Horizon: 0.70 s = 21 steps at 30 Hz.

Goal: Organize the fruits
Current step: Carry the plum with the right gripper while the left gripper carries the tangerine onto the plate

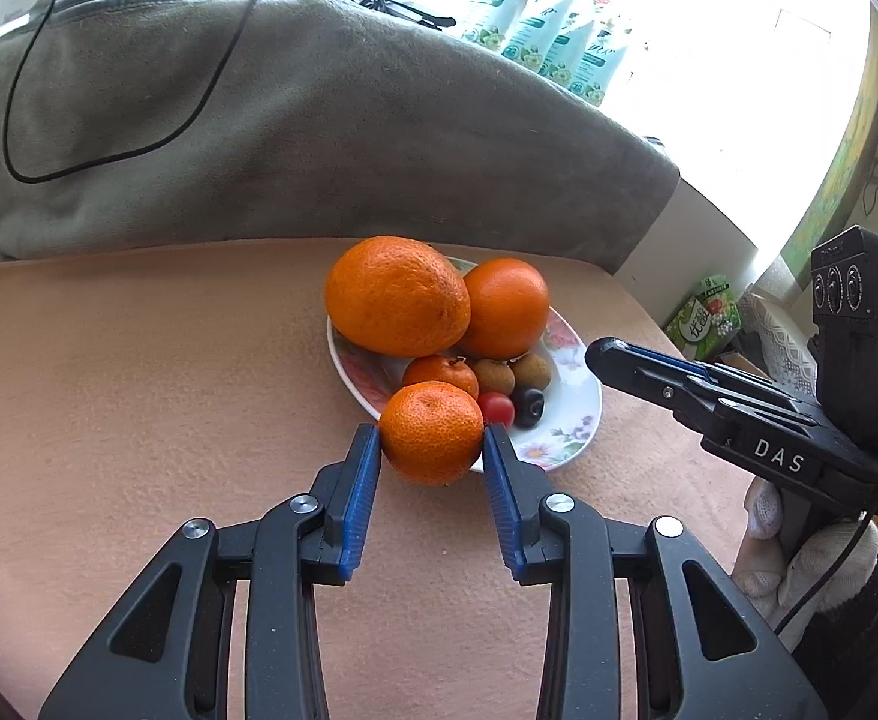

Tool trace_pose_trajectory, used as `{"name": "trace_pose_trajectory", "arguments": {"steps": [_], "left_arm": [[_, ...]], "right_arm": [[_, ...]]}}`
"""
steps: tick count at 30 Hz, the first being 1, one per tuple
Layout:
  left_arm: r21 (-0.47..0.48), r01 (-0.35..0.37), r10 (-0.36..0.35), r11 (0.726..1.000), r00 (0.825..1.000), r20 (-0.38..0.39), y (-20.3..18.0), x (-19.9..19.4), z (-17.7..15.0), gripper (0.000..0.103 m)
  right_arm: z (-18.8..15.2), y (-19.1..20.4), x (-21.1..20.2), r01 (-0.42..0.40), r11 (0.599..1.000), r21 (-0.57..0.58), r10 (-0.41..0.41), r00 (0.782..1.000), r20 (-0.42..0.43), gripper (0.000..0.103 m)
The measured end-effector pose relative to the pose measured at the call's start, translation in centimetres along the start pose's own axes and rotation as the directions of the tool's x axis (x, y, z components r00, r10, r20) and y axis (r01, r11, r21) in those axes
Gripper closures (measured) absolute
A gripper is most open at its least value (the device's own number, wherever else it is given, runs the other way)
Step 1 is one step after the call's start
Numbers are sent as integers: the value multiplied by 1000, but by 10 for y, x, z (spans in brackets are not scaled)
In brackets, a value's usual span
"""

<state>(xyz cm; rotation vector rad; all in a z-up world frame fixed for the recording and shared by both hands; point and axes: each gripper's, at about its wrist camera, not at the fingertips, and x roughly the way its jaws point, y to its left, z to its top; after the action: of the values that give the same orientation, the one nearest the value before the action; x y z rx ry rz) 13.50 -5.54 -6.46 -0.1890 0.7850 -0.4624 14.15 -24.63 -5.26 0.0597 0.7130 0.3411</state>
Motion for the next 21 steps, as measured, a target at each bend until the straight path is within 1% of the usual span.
{"name": "trace_pose_trajectory", "arguments": {"steps": [6, 21], "left_arm": [[24, 8, -8, 1000, 1000, -11, -6, 3, -1, 70], [79, 22, -20, 997, 1000, -20, -24, 11, 2, 70]], "right_arm": [[6, -10, 13, 16, 1000, 27, -15, 1000, -13, 77], [9, -8, 27, 15, 999, 49, -13, 999, -43, 77]]}}
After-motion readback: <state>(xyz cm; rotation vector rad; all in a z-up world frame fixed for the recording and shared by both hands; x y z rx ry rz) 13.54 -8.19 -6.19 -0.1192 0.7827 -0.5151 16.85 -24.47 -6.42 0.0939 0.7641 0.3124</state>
